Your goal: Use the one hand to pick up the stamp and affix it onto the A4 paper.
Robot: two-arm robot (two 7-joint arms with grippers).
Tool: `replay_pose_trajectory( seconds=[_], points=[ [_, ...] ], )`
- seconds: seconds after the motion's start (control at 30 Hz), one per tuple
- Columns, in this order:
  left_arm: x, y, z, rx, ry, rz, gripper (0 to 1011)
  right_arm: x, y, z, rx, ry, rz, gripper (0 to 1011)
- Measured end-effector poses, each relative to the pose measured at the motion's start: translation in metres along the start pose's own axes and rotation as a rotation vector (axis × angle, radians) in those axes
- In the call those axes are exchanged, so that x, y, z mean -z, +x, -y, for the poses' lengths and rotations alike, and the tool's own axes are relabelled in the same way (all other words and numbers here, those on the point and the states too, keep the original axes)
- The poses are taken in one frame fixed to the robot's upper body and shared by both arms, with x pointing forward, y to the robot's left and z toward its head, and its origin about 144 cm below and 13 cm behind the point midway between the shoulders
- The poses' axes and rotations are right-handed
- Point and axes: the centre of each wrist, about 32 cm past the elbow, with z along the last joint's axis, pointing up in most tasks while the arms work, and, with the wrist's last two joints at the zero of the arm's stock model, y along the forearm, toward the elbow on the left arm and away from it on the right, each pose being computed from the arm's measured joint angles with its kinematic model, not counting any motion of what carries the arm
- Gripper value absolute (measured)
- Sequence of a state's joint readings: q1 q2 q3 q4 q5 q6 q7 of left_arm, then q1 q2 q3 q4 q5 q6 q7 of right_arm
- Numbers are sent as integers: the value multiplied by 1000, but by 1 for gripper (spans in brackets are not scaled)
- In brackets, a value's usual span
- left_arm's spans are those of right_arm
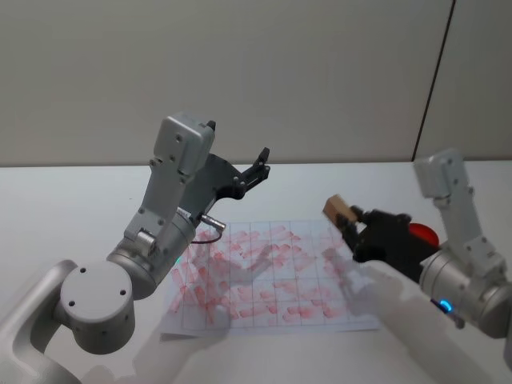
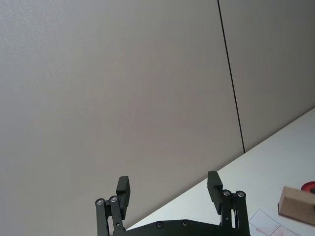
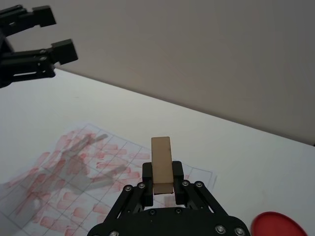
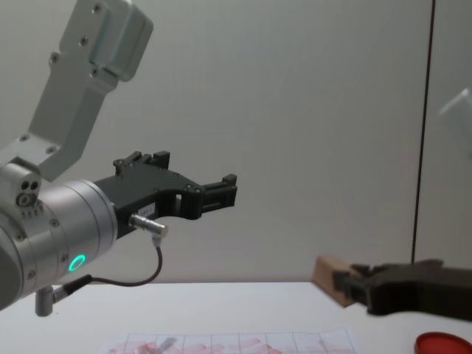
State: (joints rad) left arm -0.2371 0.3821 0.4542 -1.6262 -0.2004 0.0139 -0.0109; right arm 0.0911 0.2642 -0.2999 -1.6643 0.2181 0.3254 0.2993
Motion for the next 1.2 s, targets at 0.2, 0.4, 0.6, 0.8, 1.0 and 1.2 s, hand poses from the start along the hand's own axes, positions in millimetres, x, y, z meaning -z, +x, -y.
replay_pose_trajectory(
  seconds=[0.2,0.4,0.6,0.8,1.0,1.2],
  points=[
    [0,0,0,0,0,0,1001,-4,8,4,76,13,-12,214],
    [0,0,0,0,0,0,1001,-1,16,8,140,0,-18,214],
    [0,0,0,0,0,0,1001,7,26,10,204,-29,-23,216],
    [0,0,0,0,0,0,1001,16,36,10,251,-61,-28,216],
    [0,0,0,0,0,0,1001,27,45,7,281,-87,-31,216],
    [0,0,0,0,0,0,1001,34,51,3,294,-106,-37,216]
  ],
)
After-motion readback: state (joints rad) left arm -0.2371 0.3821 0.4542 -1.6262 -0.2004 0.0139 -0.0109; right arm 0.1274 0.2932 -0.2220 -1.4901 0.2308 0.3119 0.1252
